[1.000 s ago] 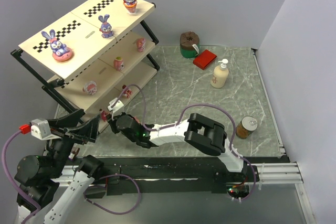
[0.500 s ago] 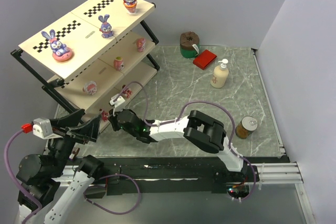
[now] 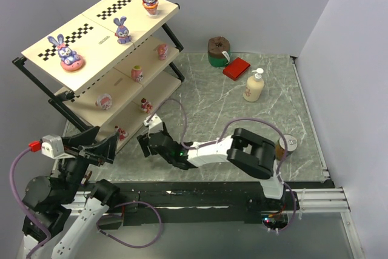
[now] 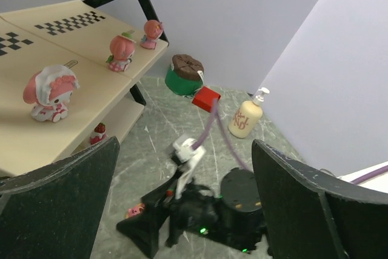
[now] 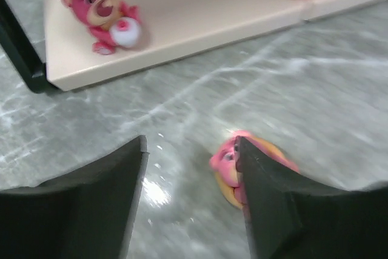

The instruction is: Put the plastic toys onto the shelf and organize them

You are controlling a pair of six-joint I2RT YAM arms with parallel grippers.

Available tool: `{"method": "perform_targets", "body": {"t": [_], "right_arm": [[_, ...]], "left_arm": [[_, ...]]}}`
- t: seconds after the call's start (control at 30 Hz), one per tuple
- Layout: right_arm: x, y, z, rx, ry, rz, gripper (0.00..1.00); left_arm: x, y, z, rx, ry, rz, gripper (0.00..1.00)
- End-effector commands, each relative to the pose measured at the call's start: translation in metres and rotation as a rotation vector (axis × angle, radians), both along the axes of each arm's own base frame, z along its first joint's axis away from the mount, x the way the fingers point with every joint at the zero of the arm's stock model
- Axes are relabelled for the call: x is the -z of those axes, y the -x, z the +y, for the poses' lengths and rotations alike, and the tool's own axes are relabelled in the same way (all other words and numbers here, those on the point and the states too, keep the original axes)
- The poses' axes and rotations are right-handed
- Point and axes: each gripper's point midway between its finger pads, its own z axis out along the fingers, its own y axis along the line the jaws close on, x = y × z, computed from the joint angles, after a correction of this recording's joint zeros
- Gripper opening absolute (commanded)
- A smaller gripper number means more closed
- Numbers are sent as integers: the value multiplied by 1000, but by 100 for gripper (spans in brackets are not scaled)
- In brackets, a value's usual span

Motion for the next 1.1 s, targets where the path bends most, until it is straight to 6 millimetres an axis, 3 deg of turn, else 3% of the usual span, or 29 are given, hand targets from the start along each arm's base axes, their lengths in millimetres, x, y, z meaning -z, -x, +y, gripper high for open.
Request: {"method": "perform_targets", "body": {"t": [0.0,0.27,0.53,0.83,1.07], "right_arm": [[-34,-10,-25,83,-20,-59,82],[-13,-8,-39,96,36,-50,88],[-17,2,-49,-64,52,-113,94],[-30,-11,-53,-159,55,-141,92],[-20,-13,-45,-168,42,-94,82]], "left_arm": [[-14,28,14,8,74,-121,96],[-13,27,13,9,71,-113,96],[-12,25,11,13,64,-109,96],[-12,23,10,12,63,-108,97],[-11,22,9,12,60,-101,96]]}}
